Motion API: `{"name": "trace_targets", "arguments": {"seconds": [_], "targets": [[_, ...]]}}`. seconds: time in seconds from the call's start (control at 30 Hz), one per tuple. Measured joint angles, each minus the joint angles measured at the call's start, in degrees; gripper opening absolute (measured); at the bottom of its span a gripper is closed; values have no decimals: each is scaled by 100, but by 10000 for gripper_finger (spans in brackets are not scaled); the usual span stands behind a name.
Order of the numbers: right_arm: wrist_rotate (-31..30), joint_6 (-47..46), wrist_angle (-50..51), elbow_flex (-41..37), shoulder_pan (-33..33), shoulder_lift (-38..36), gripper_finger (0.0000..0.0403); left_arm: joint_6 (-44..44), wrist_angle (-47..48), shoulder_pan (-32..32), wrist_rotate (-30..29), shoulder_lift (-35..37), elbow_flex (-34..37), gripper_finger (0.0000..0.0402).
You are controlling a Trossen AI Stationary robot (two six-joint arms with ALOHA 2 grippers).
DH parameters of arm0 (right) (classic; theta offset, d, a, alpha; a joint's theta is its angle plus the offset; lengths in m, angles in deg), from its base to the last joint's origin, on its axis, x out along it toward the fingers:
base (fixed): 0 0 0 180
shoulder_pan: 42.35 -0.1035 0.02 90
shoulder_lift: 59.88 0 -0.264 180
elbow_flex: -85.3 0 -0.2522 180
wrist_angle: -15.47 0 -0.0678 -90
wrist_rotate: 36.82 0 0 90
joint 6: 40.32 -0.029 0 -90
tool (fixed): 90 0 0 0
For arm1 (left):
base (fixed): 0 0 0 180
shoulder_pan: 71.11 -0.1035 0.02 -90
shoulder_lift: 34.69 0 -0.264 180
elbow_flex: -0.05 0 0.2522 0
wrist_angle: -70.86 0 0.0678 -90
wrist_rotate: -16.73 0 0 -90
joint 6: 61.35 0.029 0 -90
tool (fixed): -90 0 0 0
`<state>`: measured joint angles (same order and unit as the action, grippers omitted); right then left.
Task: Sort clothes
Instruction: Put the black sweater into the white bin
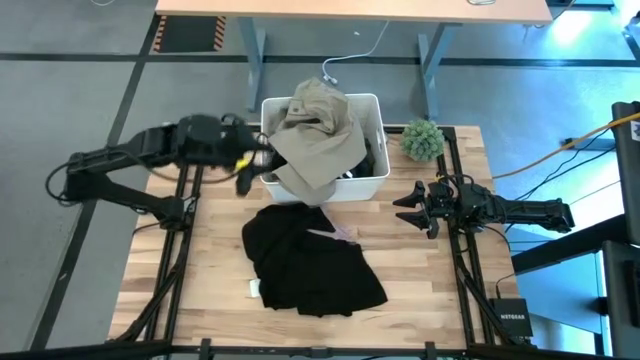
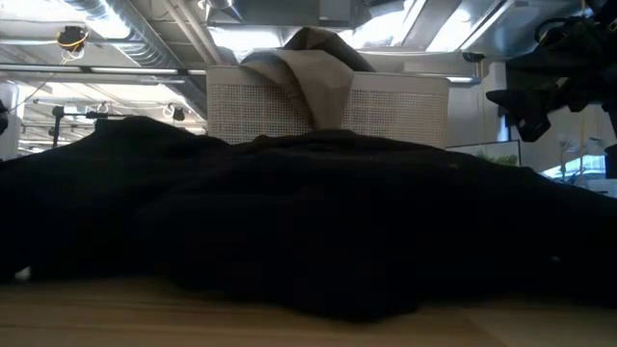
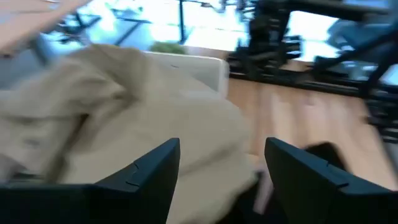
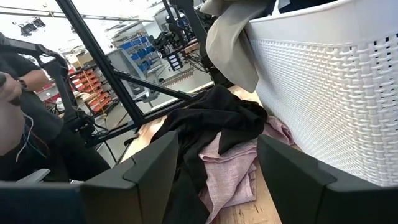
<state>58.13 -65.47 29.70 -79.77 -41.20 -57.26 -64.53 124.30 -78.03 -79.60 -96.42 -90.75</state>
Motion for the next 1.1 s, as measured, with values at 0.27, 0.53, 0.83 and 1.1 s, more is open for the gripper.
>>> {"name": "trace_targets", "arguments": {"seconds": [0.27,0.53,0.83,1.1], "targets": [[1,0,0,1,-1,-1,237,-842,-1572,1553,-93,812,1843,230],[0,0,0,0,0,0,237,-1659,-1658,2610,-748,316,2633,230],[0,0,0,0,0,-1,237,-2290,-1653,3426,-1605,-1011,2639,230],[0,0,0,0,0,-2,237,-2992,-1502,3520,-2259,-2072,2641,230]]}}
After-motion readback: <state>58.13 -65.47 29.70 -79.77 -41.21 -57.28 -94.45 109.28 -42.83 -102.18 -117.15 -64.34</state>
